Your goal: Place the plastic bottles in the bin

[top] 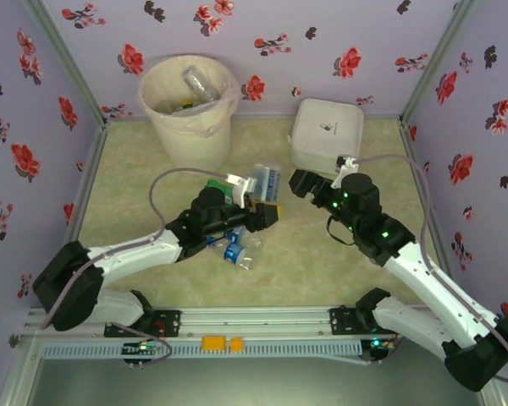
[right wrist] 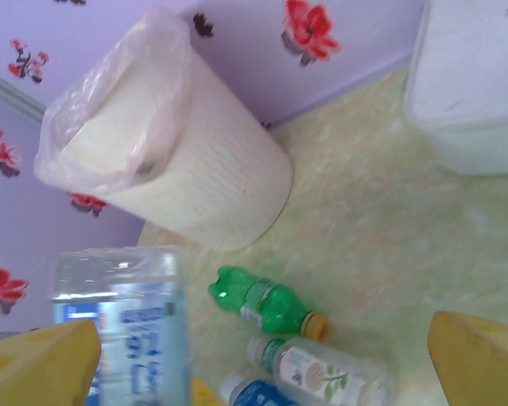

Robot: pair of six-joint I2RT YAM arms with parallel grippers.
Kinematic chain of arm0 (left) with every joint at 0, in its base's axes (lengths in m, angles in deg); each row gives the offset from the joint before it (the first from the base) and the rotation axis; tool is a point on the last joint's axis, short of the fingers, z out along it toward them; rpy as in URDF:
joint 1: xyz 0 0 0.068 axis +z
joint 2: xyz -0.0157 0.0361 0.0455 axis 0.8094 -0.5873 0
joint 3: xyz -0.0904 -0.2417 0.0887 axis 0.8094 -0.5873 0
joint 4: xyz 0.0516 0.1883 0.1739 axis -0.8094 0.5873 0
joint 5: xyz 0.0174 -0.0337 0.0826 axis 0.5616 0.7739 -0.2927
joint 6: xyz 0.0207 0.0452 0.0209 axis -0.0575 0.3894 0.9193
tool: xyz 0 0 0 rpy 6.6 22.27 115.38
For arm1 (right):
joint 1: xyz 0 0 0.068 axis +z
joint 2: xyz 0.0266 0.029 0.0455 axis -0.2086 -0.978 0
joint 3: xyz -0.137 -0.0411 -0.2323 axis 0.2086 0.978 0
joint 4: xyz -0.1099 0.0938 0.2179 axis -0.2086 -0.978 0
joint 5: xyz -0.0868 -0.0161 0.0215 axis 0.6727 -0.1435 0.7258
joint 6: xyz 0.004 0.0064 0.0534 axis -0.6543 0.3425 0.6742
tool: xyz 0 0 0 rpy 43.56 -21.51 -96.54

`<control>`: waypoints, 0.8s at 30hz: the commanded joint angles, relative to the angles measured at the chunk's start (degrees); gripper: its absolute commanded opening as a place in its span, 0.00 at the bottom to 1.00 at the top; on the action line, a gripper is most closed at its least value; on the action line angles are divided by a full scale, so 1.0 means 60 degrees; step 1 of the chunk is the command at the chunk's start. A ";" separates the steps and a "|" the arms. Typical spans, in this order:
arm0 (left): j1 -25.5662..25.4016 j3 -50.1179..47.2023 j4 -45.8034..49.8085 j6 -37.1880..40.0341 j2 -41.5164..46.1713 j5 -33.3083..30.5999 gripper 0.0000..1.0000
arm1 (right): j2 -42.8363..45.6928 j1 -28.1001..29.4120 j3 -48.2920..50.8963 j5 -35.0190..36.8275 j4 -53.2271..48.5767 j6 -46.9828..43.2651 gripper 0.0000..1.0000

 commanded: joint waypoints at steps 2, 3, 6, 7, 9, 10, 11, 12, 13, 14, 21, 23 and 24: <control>0.0498 0.0682 0.1878 0.1086 0.0927 -0.0577 0.38 | 0.0071 -0.0156 0.0032 0.1475 -0.0553 -0.0911 0.99; 0.0653 0.0974 0.2357 0.1320 0.1090 -0.0648 0.36 | 0.0027 -0.0198 0.0107 0.1456 -0.0456 -0.1125 1.00; 0.1282 0.2261 0.3915 0.1937 0.1257 -0.0710 0.31 | -0.0285 -0.0246 0.0252 0.1385 -0.0296 -0.1508 1.00; 0.1434 0.2677 0.4299 0.2200 0.1249 -0.0721 0.29 | -0.0433 -0.0257 0.0274 0.1328 -0.0268 -0.1554 1.00; 0.1902 0.3767 0.5186 0.2691 0.1079 -0.0717 0.27 | -0.0809 -0.0261 0.0360 0.1151 -0.0200 -0.1608 1.00; 0.2073 0.4226 0.5528 0.2857 0.0947 -0.0711 0.27 | -0.0981 -0.0261 0.0401 0.1065 -0.0174 -0.1611 1.00; 0.2324 0.4815 0.5912 0.3067 0.0787 -0.0710 0.26 | -0.1173 -0.0261 0.0459 0.0904 -0.0113 -0.1602 1.00; 0.2555 0.5386 0.6285 0.3261 0.0585 -0.0706 0.25 | -0.1358 -0.0263 0.0524 0.0808 -0.0055 -0.1575 1.00; 0.2755 0.5872 0.6556 0.3438 0.0404 -0.0710 0.25 | -0.1508 -0.0260 0.0588 0.0713 0.0018 -0.1547 1.00; 0.2996 0.6439 0.6854 0.3601 0.0178 -0.0711 0.25 | -0.1655 -0.0261 0.0658 0.0624 0.0099 -0.1540 1.00; 0.4665 0.9638 0.8334 0.4096 -0.1758 -0.0310 0.25 | -0.2543 -0.0250 0.0322 0.0189 -0.0622 -0.2022 1.00; 0.5075 1.0373 0.8665 0.4015 -0.2355 -0.0221 0.25 | -0.2721 -0.0248 0.0102 0.0114 -0.0996 -0.2141 1.00; 0.5298 1.0737 0.8855 0.3931 -0.2679 -0.0178 0.25 | -0.2763 -0.0250 0.0053 0.0014 -0.1108 -0.2170 1.00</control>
